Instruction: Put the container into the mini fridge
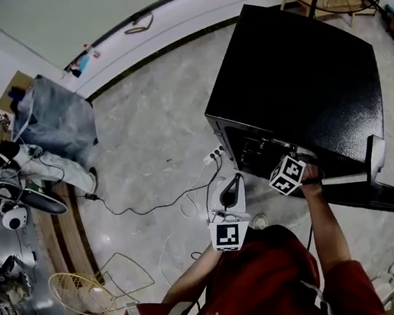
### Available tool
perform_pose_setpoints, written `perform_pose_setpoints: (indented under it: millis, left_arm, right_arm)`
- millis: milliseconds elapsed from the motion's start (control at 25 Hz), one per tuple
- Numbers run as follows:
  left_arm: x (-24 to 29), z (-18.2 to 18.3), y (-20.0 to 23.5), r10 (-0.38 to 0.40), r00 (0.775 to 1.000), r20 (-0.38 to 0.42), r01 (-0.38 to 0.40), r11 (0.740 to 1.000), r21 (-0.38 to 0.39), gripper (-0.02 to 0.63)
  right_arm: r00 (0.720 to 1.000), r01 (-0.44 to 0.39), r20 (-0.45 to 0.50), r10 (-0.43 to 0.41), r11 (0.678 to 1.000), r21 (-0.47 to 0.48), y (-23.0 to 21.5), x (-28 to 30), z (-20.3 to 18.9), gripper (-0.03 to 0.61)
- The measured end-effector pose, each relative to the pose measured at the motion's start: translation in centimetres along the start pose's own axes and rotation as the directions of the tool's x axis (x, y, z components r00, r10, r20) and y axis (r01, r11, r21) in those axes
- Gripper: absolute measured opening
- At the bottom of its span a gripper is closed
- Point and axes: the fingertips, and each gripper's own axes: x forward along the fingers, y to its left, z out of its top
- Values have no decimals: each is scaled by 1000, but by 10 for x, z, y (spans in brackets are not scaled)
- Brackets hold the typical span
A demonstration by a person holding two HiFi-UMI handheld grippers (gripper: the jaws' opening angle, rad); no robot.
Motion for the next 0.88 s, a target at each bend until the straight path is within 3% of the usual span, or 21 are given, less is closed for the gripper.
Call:
perform_pose_setpoints:
  millis: [520,680,880]
  left_arm:
    - [-36,13,-2,75,997,-2,-75,997,-10,5]
    - [-46,17,0,109,994,2,-109,994,-23,5]
    - [-57,23,1,131,991,6,-131,991,-9,5]
  right_arm:
    - [987,-56,154,37,991,119,66,-111,0,227]
    - [975,-93,218,34,959,269,76,-146,-7,224]
    - [945,-142,328,-7,892,429,76,-187,-2,215]
